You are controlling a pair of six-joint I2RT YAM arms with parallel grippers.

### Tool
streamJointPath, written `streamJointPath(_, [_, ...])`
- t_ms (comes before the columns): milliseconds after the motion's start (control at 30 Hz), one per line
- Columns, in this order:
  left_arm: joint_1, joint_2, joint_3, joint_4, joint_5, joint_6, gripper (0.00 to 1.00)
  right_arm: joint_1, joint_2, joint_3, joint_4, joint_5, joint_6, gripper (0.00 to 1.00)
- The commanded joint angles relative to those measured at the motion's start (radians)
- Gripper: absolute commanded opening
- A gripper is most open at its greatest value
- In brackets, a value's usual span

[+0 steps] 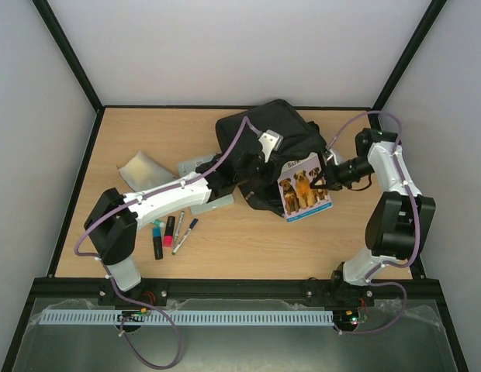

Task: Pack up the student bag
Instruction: Place the book in the student bag.

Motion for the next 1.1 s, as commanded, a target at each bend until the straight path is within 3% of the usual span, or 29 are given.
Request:
streamJointPath(0, [-0.041, -0.028, 0.030, 0.119, 0.002, -0.007, 0.02, 0.021, 0.025, 0.023, -0.029, -0.079, 0.062, 0.01])
streamJointPath(267, [-0.052, -0.014, 0.017, 0.122, -0.030, -0.016, 0.02, 0.059, 0.039, -0.049, 0.035, -0.039, 0.081, 0.01])
streamJointPath(533, [-0.037, -0.030, -0.018, 0.120, -0.236, -0.120, 0.02, 0.064, 0.097, -0.071, 0.044, -0.064, 0.061, 0.01])
streamJointPath(833, [-0.031, -0.014, -0.043, 0.162, -0.068, -0.086, 0.02, 0.094, 0.144, -0.103, 0.059, -0.154, 0.038, 0.04])
streamJointPath(1067, [-0.057, -0.017, -0.074, 0.166, 0.001, -0.025, 0.02, 0.098, 0.185, -0.130, 0.173, -0.290, 0.091, 0.06])
